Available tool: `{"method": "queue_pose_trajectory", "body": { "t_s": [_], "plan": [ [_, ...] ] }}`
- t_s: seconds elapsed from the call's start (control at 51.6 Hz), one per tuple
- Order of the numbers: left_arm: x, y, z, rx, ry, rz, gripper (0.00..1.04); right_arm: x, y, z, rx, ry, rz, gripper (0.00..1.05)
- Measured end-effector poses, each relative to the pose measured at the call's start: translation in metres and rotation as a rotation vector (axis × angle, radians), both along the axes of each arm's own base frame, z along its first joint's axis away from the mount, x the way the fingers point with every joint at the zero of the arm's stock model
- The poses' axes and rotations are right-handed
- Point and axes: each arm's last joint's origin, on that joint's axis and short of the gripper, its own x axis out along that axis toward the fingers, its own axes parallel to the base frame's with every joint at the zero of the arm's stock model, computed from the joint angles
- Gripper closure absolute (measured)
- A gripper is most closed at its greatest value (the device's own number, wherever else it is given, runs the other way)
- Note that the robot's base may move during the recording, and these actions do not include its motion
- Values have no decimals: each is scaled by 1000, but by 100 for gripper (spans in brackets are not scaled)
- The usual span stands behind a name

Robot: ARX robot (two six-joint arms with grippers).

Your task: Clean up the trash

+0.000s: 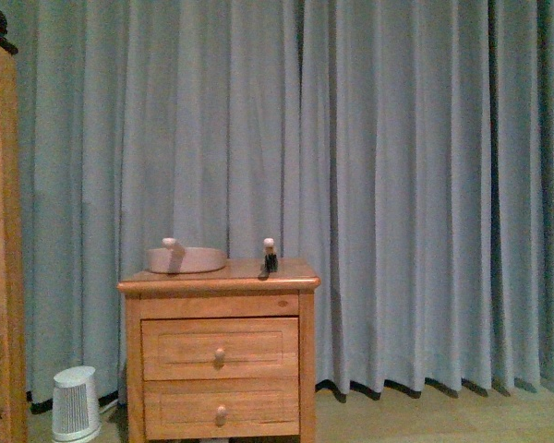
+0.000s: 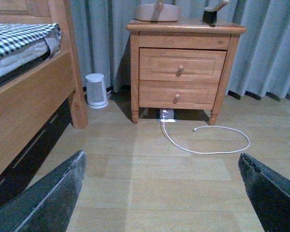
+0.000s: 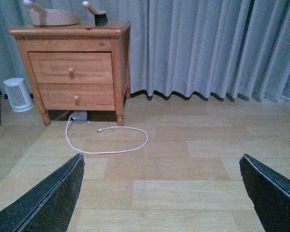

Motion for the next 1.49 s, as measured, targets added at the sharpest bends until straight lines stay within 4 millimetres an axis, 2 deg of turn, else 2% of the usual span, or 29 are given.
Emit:
{"method": "queue_pose_trajectory", "body": {
  "t_s": [1.493],
  "plan": [
    [0, 0, 0, 0, 0, 0, 8, 0, 0, 0, 0, 0, 0, 7]
  ]
}}
